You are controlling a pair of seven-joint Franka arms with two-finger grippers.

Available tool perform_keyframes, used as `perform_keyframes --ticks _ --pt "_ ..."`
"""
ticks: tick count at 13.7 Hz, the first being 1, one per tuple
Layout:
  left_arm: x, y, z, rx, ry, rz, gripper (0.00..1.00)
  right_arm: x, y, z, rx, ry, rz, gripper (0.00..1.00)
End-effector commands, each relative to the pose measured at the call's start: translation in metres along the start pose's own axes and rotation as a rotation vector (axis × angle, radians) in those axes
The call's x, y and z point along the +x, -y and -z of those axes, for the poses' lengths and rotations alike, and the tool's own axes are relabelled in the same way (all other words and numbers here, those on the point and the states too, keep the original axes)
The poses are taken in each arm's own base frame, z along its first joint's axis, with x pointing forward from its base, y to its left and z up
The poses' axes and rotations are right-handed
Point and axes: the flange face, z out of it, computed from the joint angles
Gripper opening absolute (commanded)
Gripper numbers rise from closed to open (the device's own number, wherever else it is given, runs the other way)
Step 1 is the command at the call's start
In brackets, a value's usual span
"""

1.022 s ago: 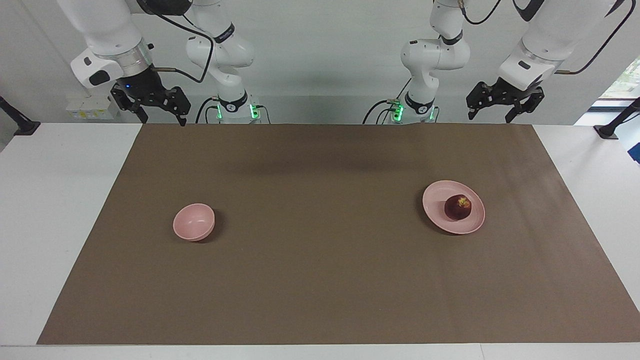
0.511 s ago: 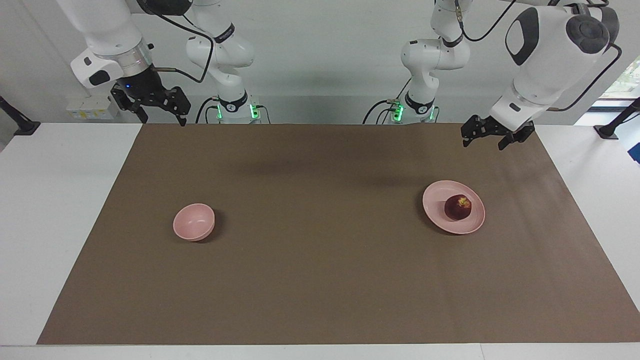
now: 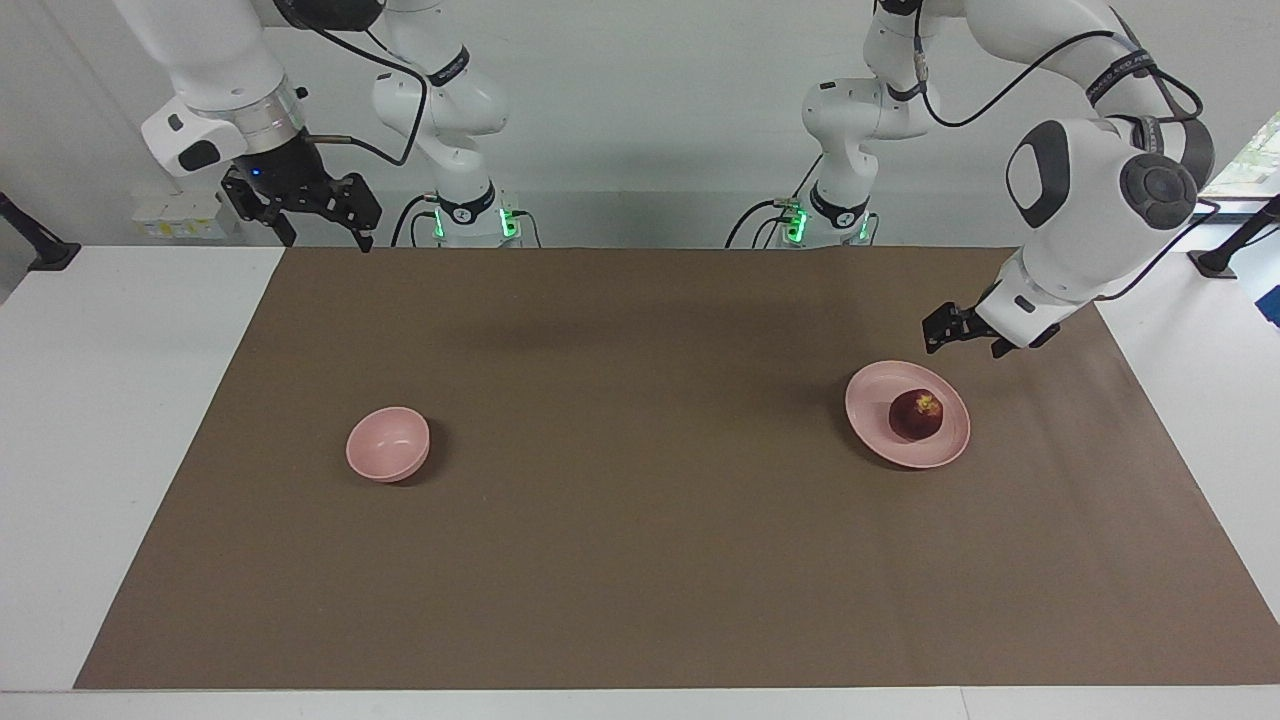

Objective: Move apple from plate to bowl
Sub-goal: 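Reach the left gripper toward the red apple on the pink plate, then lower the left gripper around the red apple and close it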

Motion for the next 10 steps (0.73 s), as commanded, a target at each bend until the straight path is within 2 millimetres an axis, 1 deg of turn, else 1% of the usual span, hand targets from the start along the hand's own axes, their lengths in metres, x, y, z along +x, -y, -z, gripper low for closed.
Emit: perform_keyframes --ticks 1,3,5,10 --pt "0.01 0.004 -0.026 -0.006 -0.028 -0.007 1.0 -0.006 0.0 0.003 0.022 0.0 -0.007 1.0" --pt "0.012 0.003 -0.051 -0.004 -0.046 -0.007 1.0 -0.006 0.0 0.003 0.022 0.0 -0.007 1.0" --pt "0.014 0.004 -0.072 0.0 -0.076 -0.007 1.0 -0.006 0.0 0.003 0.022 0.0 -0.007 1.0" --pt "0.019 0.005 -0.102 0.005 -0.121 -0.003 1.0 -0.006 0.0 0.002 0.022 0.001 -0.007 1.0"
